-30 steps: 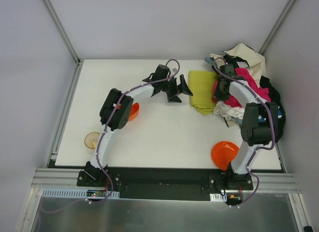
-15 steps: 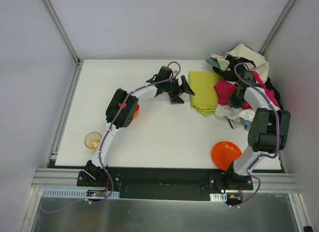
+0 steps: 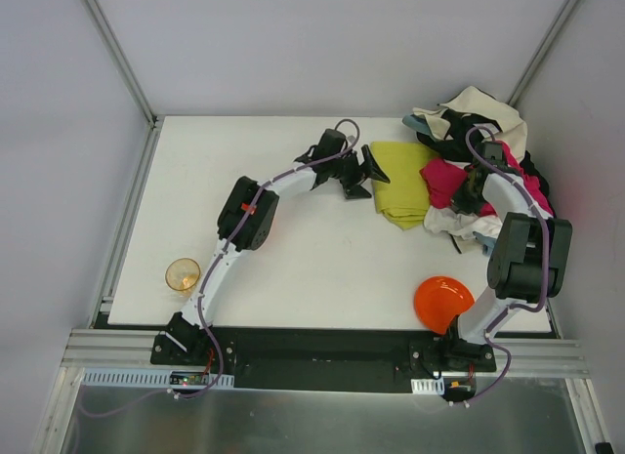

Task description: Pick out a specific cloth from the pile

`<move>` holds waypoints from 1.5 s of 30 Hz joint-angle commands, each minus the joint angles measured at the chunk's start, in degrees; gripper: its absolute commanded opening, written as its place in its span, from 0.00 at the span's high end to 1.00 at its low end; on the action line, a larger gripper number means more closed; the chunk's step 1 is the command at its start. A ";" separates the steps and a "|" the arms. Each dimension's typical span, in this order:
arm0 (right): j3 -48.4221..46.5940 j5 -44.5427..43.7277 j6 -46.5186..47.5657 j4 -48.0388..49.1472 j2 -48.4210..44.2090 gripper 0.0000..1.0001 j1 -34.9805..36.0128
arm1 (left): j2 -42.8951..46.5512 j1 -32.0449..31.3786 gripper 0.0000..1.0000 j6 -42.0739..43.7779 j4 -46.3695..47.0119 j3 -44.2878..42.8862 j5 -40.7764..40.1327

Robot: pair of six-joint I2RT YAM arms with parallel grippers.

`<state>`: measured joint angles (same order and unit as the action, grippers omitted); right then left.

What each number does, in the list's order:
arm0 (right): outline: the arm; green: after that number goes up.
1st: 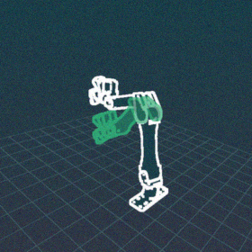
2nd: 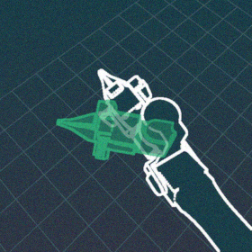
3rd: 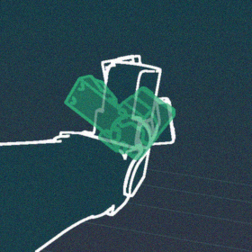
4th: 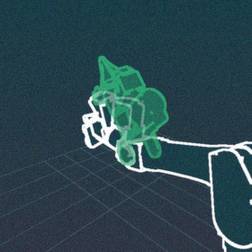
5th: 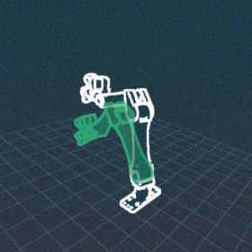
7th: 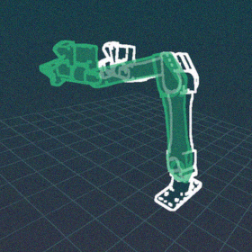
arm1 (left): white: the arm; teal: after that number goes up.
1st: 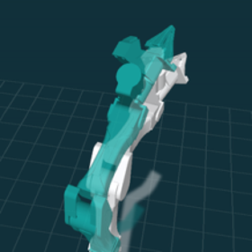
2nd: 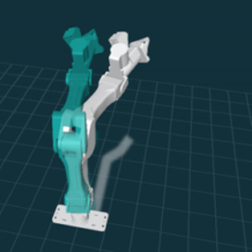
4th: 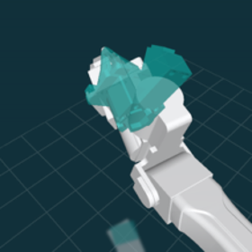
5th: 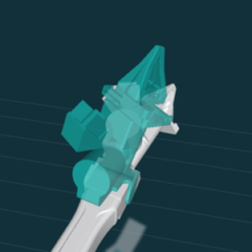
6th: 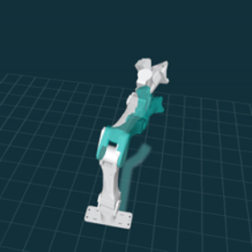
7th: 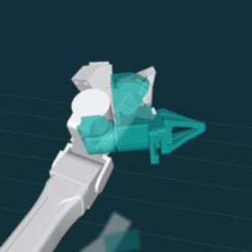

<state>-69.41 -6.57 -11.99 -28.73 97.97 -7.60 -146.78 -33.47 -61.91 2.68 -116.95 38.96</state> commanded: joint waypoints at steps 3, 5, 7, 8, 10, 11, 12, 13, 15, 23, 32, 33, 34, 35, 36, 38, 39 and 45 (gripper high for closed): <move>0.76 0.06 -1.46 -0.54 -1.73 0.99 -1.37 | -6.14 -2.82 0.17 -2.78 -0.31 -7.24 -2.22; 0.59 0.85 -1.63 -0.10 -1.56 0.99 -1.37 | -7.64 -3.44 0.16 -3.39 0.04 -8.99 -3.01; 0.33 1.29 -1.64 -0.18 -1.56 0.99 -1.37 | -9.13 -3.79 0.16 -5.05 1.88 -9.88 -3.01; 0.32 1.47 -1.72 -0.19 -1.47 0.99 -1.37 | -9.83 -4.05 0.17 -5.93 3.02 -10.32 -2.93; 0.41 2.08 -1.72 0.08 -1.47 0.99 -1.37 | -10.89 -4.41 0.20 -7.43 5.31 -10.84 -3.01; 0.41 2.35 -1.72 0.08 -1.47 0.99 -1.37 | -11.33 -4.67 0.21 -7.78 6.19 -11.28 -3.01; 0.50 2.52 -1.81 0.17 -1.38 0.99 -1.37 | -11.60 -4.84 0.24 -7.79 6.63 -11.81 -3.01; 0.50 2.79 -1.81 0.17 -1.29 0.99 -1.37 | -11.69 -5.02 0.26 -7.70 6.90 -12.08 -3.19; 0.59 3.23 -1.72 0.17 -1.21 0.99 -1.37 | -11.60 -5.20 0.36 -7.35 7.87 -11.90 -3.10; 0.68 3.84 -1.90 0.43 -1.12 0.99 -1.28 | -8.88 -5.20 0.94 -5.68 10.94 -8.48 -2.93; 0.15 4.28 -2.07 0.34 -1.64 0.99 -1.19 | -4.49 -4.85 1.00 -1.38 11.30 -4.35 -2.40; 0.06 4.28 -2.07 0.34 -1.82 0.99 -1.28 | -3.61 -4.76 1.00 -0.59 11.30 -3.30 -2.57; -0.11 4.28 -2.16 0.17 -1.91 0.99 -1.28 | -2.47 -4.58 1.00 0.20 11.30 -2.16 -2.66; -0.38 4.02 -2.07 -0.01 -2.08 0.99 -1.28 | -0.98 -4.41 1.00 1.17 11.21 -0.93 -3.01; -0.55 4.02 -2.07 -0.01 -2.17 0.99 -1.28 | 0.43 -4.23 1.00 1.96 11.21 0.91 -3.71; -0.64 3.85 -1.90 -0.10 -2.52 0.99 -1.28 | 3.94 -3.88 1.00 3.37 11.47 4.78 -5.64; -0.73 3.67 -1.90 -0.18 -2.70 0.99 -1.28 | 5.61 -3.62 1.00 3.98 11.73 6.45 -6.17; -1.08 2.09 -1.11 -1.15 -3.05 0.99 -1.28 | 12.91 -1.95 1.00 6.80 11.74 10.33 -7.32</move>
<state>-69.38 -2.11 -12.88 -29.85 97.30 -8.05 -142.87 -37.39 -59.70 14.00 -107.79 31.94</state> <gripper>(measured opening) 0.007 0.077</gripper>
